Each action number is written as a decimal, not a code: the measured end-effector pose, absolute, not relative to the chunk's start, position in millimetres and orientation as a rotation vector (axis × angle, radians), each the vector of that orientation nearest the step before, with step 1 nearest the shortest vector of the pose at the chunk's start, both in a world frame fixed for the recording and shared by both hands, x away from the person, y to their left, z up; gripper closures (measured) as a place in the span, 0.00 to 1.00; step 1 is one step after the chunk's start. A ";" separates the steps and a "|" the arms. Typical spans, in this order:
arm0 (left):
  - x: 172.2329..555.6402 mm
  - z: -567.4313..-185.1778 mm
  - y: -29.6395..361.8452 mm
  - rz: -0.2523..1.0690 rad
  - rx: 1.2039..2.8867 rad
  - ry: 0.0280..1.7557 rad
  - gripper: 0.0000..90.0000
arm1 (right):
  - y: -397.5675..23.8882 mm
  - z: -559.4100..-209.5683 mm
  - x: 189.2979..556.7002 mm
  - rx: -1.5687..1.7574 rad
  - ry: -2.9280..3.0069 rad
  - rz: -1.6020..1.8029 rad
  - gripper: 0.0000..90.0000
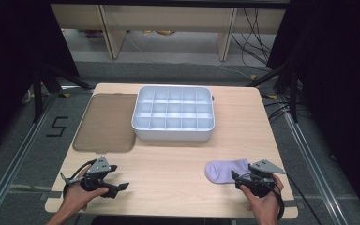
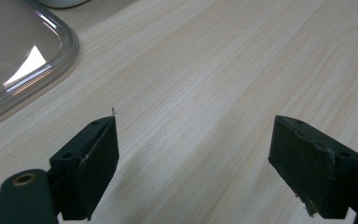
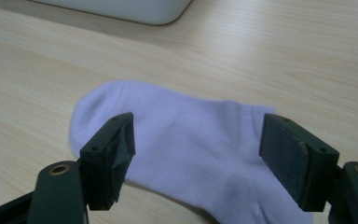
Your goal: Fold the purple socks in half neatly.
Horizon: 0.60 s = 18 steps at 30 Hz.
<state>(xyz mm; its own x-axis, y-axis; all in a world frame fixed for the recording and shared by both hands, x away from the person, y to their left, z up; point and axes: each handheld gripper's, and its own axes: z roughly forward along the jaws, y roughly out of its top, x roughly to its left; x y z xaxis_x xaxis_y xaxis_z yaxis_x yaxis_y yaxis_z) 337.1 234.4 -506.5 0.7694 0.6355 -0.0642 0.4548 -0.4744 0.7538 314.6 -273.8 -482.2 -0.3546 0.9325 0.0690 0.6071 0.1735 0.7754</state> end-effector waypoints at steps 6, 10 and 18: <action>336.6 -507.1 233.1 0.279 2.140 0.816 0.17 | -274.1 -482.0 315.4 1.423 2.064 1.015 0.32; 336.0 -507.4 232.1 0.270 2.133 0.825 0.17 | -273.1 -481.4 315.5 1.415 2.064 1.011 0.35; 336.3 -507.4 231.6 0.267 2.124 0.828 0.17 | -267.3 -481.2 316.3 1.358 2.100 1.030 0.43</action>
